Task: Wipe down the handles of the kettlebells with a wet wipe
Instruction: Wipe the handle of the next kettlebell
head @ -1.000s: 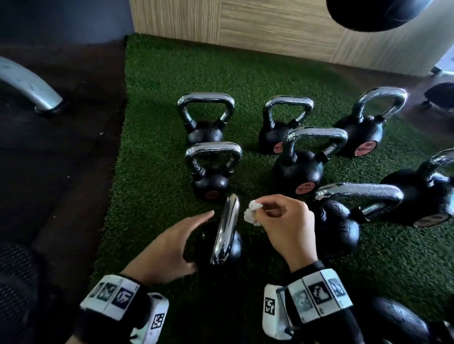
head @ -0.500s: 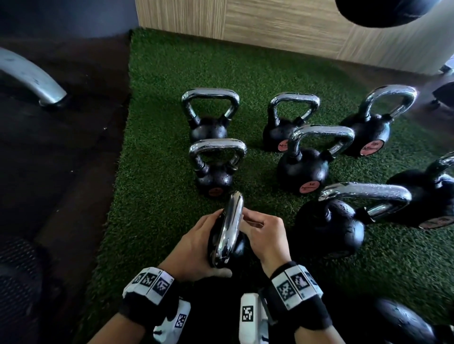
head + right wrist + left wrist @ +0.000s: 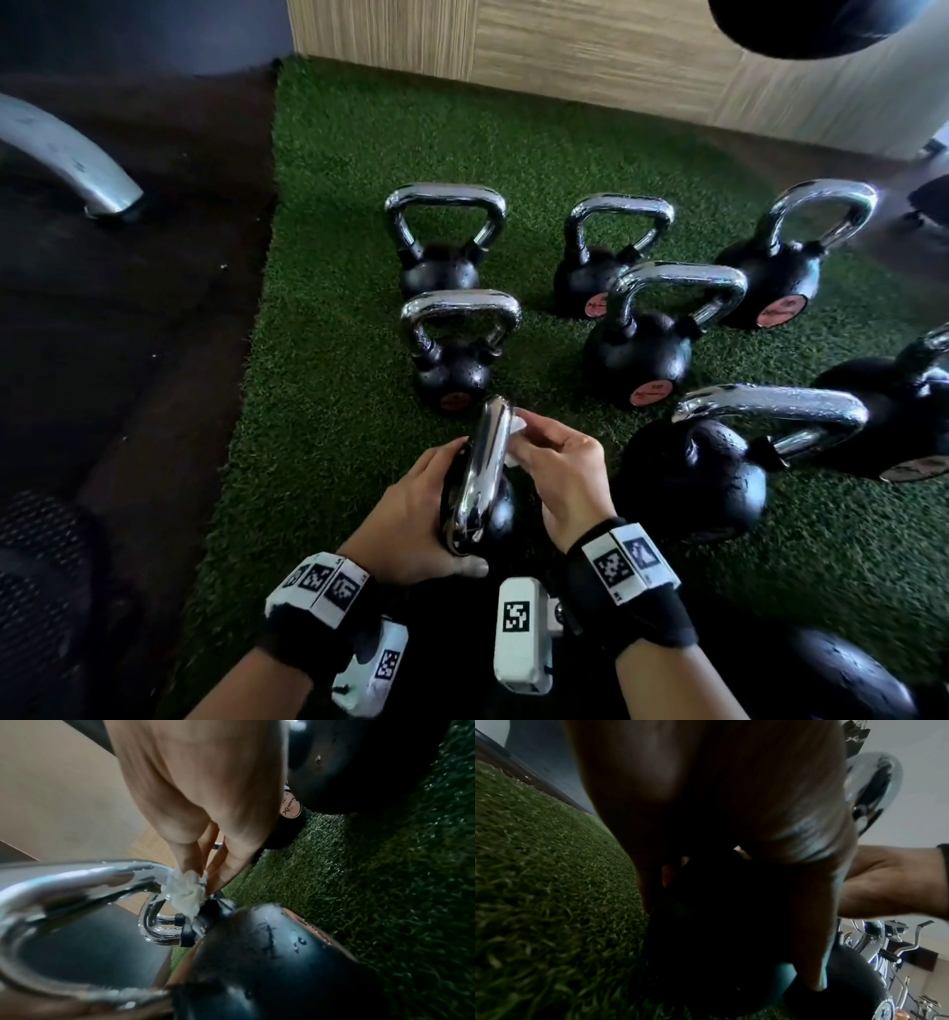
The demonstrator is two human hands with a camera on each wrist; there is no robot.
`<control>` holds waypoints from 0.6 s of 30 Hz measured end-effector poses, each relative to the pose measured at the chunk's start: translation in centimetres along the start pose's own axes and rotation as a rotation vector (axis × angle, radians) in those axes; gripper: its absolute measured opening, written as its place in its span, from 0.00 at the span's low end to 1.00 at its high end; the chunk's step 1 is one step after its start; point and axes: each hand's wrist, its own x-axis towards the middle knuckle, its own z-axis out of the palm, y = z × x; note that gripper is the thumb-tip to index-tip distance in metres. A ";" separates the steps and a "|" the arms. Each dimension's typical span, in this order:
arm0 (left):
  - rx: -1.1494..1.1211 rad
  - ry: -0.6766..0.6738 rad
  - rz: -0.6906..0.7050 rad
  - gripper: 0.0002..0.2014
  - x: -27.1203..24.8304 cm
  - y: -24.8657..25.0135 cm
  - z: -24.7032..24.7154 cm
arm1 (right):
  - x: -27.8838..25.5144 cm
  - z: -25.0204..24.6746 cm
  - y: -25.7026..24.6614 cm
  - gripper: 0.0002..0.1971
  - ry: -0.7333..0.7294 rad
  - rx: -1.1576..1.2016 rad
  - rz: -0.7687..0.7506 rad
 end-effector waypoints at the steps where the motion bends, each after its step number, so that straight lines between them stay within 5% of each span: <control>1: 0.005 -0.012 -0.006 0.66 0.1 0.0 -0.1 | 0.1 0.1 -0.2 0.10 -0.001 -0.002 0.006; 10: -0.126 -0.066 -0.025 0.59 0.5 -1.1 -1.1 | -0.3 -0.2 -2.1 0.20 -0.114 -0.400 -0.527; 18: -0.198 -0.105 -0.009 0.53 1.5 -1.1 -1.4 | -0.3 0.3 -3.0 0.17 -0.212 -0.295 -0.415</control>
